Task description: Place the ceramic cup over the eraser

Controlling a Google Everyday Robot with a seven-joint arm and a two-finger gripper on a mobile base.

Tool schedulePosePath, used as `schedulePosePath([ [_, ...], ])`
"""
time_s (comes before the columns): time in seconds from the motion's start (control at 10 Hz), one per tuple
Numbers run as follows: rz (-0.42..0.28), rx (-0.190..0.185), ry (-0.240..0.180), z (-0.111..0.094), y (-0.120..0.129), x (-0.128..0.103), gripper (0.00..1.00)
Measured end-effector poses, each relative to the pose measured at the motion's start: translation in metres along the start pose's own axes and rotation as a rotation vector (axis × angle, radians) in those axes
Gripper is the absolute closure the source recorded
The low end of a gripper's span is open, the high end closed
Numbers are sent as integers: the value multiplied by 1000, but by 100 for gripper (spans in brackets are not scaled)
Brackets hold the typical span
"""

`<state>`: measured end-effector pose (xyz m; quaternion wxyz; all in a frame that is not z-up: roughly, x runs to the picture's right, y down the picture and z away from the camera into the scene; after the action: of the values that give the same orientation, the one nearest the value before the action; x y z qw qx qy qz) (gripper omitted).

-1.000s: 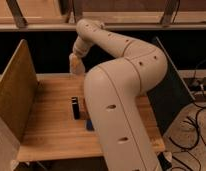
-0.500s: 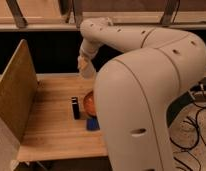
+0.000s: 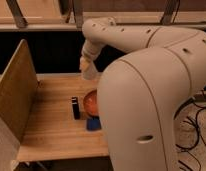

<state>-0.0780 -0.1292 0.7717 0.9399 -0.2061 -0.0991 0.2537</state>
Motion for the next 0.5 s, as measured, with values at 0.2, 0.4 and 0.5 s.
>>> schedulePosePath([
  [0.2, 17, -96, 3, 34, 29, -14, 100],
  [0.4, 65, -118, -20, 45, 33, -22, 100],
  [0.5, 70, -117, -30, 45, 34, -28, 100],
])
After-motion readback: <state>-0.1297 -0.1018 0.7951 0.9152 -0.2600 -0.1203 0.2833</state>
